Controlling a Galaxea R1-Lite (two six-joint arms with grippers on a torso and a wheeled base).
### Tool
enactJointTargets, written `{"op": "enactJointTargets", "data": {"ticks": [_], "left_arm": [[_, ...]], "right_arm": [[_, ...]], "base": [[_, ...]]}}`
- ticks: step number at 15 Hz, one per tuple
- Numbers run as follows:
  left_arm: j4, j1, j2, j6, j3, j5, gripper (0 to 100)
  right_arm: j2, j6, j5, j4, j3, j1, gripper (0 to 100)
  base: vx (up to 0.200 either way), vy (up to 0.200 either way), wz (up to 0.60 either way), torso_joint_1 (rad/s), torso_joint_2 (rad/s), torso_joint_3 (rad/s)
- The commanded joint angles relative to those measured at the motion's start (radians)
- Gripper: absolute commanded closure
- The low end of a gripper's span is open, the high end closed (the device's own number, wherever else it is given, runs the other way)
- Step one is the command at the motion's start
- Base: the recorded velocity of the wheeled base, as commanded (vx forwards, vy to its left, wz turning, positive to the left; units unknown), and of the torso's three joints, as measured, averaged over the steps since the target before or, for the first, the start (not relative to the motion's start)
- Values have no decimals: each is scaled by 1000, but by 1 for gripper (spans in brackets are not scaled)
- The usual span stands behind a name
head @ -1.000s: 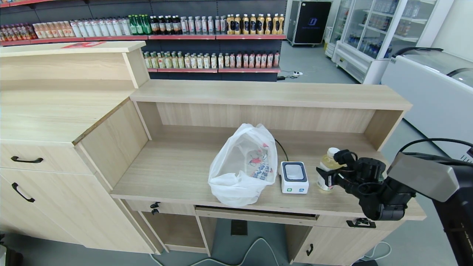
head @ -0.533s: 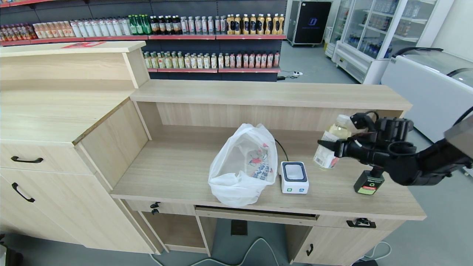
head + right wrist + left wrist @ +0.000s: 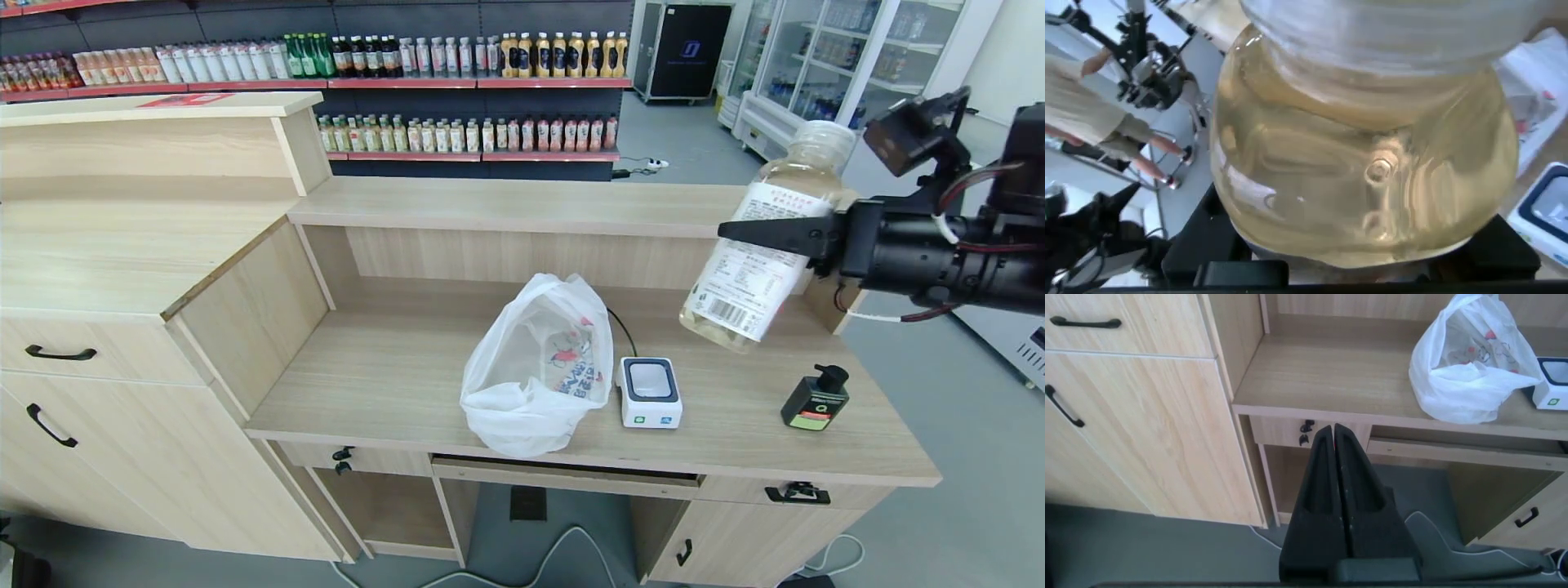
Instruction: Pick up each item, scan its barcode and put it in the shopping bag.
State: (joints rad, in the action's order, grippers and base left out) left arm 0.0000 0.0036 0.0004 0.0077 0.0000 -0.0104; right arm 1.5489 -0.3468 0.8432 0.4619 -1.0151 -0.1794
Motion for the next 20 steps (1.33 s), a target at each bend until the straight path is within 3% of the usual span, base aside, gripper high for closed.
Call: {"op": "enactJointTargets", "data": {"ticks": [1, 5, 10, 12, 14, 15, 17, 20], "left_arm": [[0, 1, 0, 0, 0, 0, 100], [0, 1, 0, 0, 0, 0, 100], [0, 1, 0, 0, 0, 0, 100], [0, 1, 0, 0, 0, 0, 100], [0, 1, 0, 0, 0, 0, 100], [0, 1, 0, 0, 0, 0, 100], [0, 1, 0, 0, 0, 0, 100], [0, 1, 0, 0, 0, 0, 100]], "right_arm": [[-136, -43, 51, -2, 63, -57, 100], [-208, -66, 82, 1, 130, -129, 100], [-259, -245, 74, -3, 56, -233, 100], [-260, -247, 63, -5, 58, -252, 100], [-268, -248, 22, -20, 64, -270, 100], [-268, -247, -69, -54, 61, -316, 100], [-267, -248, -148, -55, 67, -368, 100], [-285, -247, -173, -57, 99, -414, 100]], "base": [[0, 0, 0, 0, 0, 0], [0, 0, 0, 0, 0, 0], [0, 0, 0, 0, 0, 0], [0, 0, 0, 0, 0, 0], [0, 0, 0, 0, 0, 0], [0, 0, 0, 0, 0, 0], [0, 0, 0, 0, 0, 0], [0, 0, 0, 0, 0, 0]]}}
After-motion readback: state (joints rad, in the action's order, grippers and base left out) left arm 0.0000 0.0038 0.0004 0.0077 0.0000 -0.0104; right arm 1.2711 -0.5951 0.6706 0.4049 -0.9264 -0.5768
